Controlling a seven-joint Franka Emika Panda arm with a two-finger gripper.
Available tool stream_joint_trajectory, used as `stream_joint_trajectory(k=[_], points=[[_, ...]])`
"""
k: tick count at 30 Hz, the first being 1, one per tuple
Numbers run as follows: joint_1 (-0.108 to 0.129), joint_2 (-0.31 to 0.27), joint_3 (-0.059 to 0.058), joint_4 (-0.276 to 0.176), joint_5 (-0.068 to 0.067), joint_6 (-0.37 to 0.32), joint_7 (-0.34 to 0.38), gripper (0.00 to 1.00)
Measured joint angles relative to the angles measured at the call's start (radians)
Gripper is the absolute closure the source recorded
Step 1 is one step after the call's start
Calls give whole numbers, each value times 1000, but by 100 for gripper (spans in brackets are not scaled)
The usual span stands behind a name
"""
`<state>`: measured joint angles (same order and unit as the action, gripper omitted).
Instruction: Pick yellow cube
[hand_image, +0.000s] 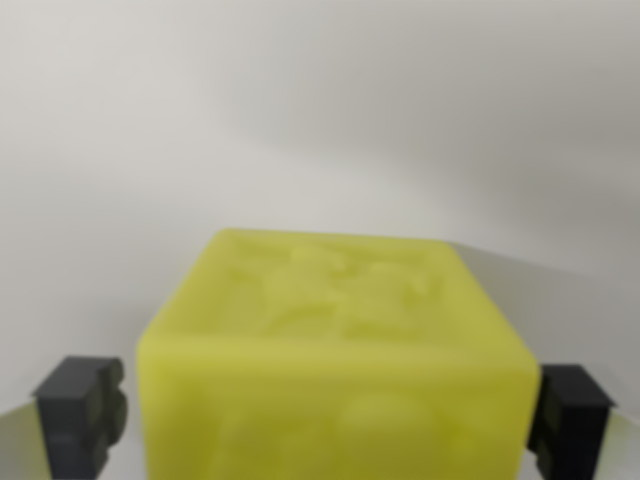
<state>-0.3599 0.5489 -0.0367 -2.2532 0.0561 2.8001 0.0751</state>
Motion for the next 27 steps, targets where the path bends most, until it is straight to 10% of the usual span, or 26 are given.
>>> stream_joint_trajectory(k=[2, 3, 27], points=[[0, 0, 0, 0, 0, 0, 0, 0], [0, 0, 0, 0, 1, 0, -1, 100], [-3, -133, -1, -34, -19, -99, 15, 100]])
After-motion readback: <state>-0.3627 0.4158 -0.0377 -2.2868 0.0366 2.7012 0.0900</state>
